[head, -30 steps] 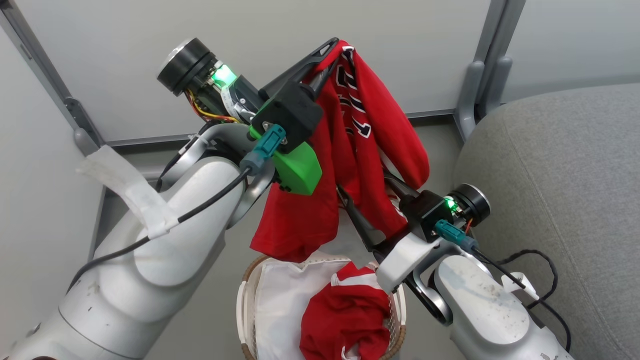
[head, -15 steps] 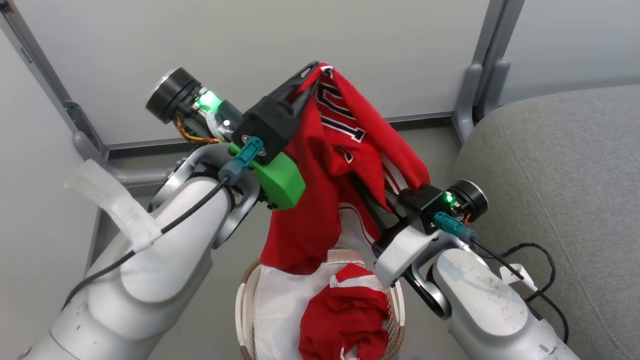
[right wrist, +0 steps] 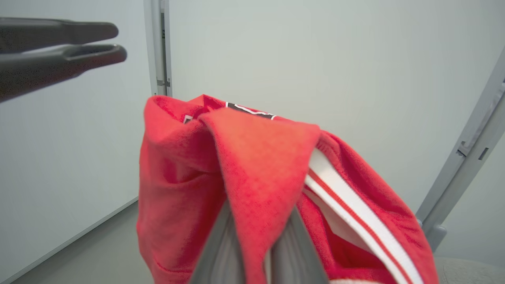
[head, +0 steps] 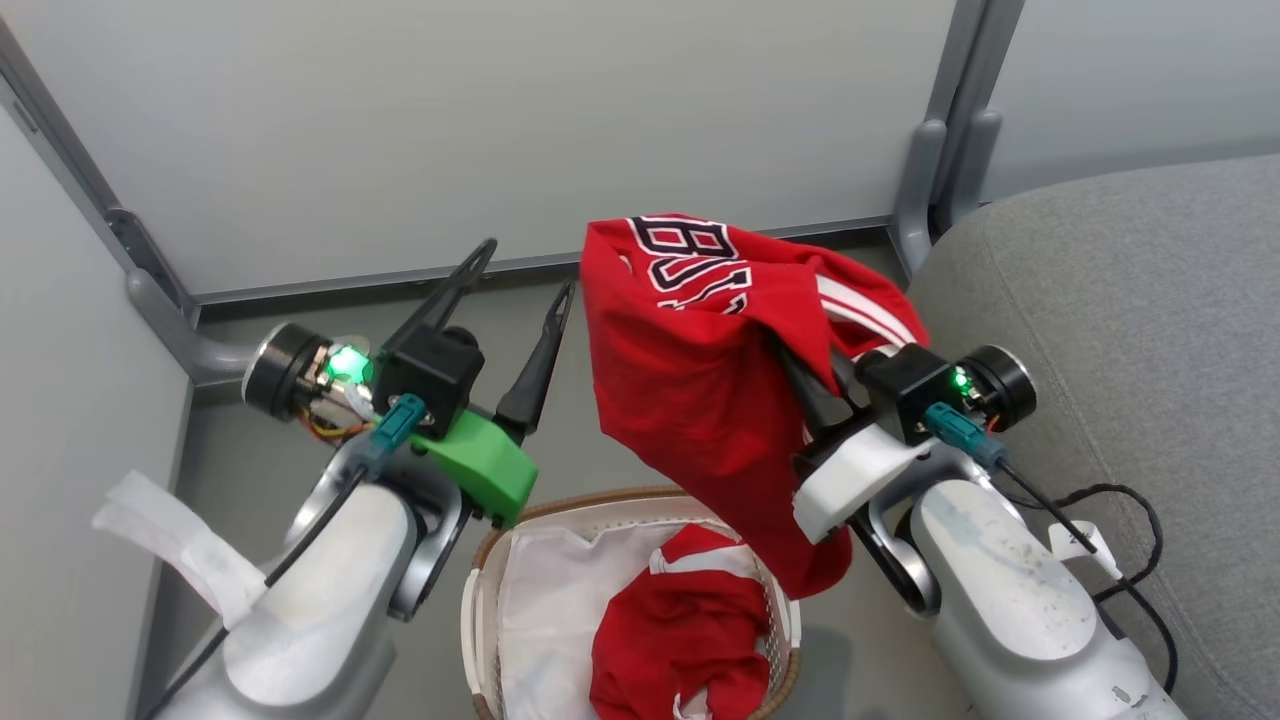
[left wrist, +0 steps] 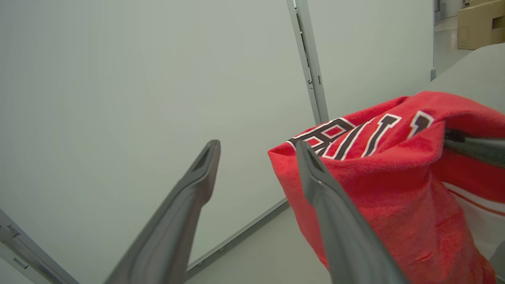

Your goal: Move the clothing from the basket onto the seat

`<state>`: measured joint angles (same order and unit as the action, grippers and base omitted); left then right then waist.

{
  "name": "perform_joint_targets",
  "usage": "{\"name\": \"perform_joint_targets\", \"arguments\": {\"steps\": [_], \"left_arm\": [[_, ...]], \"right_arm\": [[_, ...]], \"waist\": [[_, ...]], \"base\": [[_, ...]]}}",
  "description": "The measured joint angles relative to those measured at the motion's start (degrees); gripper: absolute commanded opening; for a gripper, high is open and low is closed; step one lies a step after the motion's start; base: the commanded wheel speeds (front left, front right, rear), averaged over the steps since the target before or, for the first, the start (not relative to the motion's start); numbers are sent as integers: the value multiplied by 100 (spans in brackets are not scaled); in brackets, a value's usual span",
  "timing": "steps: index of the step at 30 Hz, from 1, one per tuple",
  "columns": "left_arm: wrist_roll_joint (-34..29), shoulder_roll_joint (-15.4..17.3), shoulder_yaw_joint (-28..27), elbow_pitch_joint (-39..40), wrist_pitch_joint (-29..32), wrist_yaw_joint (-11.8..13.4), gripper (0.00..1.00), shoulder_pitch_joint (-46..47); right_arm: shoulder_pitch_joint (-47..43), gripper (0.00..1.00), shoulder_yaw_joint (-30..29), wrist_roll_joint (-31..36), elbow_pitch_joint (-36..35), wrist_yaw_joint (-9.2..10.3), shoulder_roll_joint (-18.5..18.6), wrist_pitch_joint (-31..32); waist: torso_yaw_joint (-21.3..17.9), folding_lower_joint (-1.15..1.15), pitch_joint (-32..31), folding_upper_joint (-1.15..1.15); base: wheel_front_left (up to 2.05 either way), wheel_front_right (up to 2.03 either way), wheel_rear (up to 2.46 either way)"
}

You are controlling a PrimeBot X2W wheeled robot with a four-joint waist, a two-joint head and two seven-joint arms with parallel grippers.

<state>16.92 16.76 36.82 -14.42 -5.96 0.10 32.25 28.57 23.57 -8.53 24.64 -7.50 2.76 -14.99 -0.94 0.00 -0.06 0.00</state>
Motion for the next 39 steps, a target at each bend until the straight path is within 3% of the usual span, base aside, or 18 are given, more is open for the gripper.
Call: {"name": "perform_joint_targets", "arguments": {"steps": [16, 29, 39], "left_arm": [[503, -343, 42, -171, -636, 327, 100, -1463], [503, -511, 86, -299, -831, 396, 100, -1645], [443, -501, 113, -301, -872, 389, 100, -1558]], "right_arm": [[-572, 0, -1269, 664, -125, 0, 1, -1], [-784, 0, -1613, 824, -292, -1, 0, -1], [-808, 0, -1963, 1015, -613, -1, 4, -1]], "waist": [[-77, 0, 70, 0], [-315, 0, 199, 0], [-842, 0, 397, 0]], "base": [[0, 0, 0], [0, 0, 0], [0, 0, 0]]}}
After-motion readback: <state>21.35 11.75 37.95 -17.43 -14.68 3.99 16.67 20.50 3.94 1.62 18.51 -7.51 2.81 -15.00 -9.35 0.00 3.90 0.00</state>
